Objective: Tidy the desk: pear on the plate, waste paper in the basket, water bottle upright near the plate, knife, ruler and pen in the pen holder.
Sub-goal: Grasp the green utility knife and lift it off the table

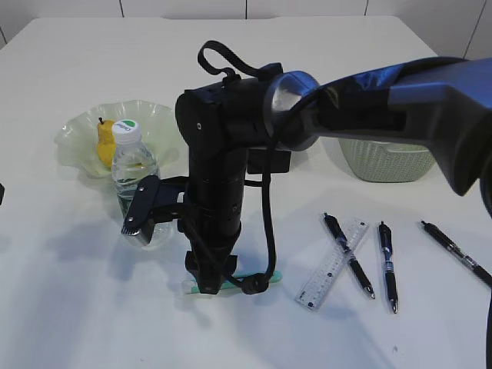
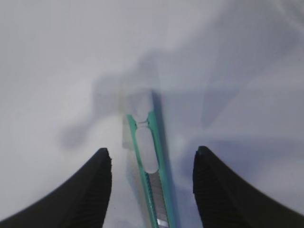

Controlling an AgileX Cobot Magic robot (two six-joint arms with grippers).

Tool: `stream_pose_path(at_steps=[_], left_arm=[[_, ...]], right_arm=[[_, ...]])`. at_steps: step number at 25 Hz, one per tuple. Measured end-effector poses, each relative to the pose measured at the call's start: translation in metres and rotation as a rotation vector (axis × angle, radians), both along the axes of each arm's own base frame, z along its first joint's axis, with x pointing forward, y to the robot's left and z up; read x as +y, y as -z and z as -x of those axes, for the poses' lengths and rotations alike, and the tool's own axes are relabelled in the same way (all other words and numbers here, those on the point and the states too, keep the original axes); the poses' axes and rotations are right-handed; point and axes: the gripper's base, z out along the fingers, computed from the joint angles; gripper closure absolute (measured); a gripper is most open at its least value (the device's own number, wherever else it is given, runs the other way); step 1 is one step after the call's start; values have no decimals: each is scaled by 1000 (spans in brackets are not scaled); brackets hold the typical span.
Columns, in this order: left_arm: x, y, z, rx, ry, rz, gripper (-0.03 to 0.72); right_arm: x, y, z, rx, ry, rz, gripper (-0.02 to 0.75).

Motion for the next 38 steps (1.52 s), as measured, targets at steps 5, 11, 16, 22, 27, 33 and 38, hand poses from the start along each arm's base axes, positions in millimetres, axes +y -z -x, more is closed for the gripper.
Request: stream_pose_path(at_steps=[5,11,16,22,27,33,38], left_arm=[[0,0,0,0,0,0,238],[0,0,0,0,0,0,239],[0,0,0,0,0,0,239],[0,0,0,0,0,0,239],[0,0,-1,-8,-2,-1,239],[0,0,-1,-12,-2,-3,239],[0,0,-1,-14,-3,-3,239]], right_arm=[[1,8,-1,4,10,3,328],[1,8,-2,-5,14,-3,328],[2,14,-3,-1,17,0,328],[2,15,-3,-5,21,-3,328],[3,15,-4,-9,23,-6,328],[3,15,-4,-10,26,-9,328],[3,15,-4,-12,37,-11,328]])
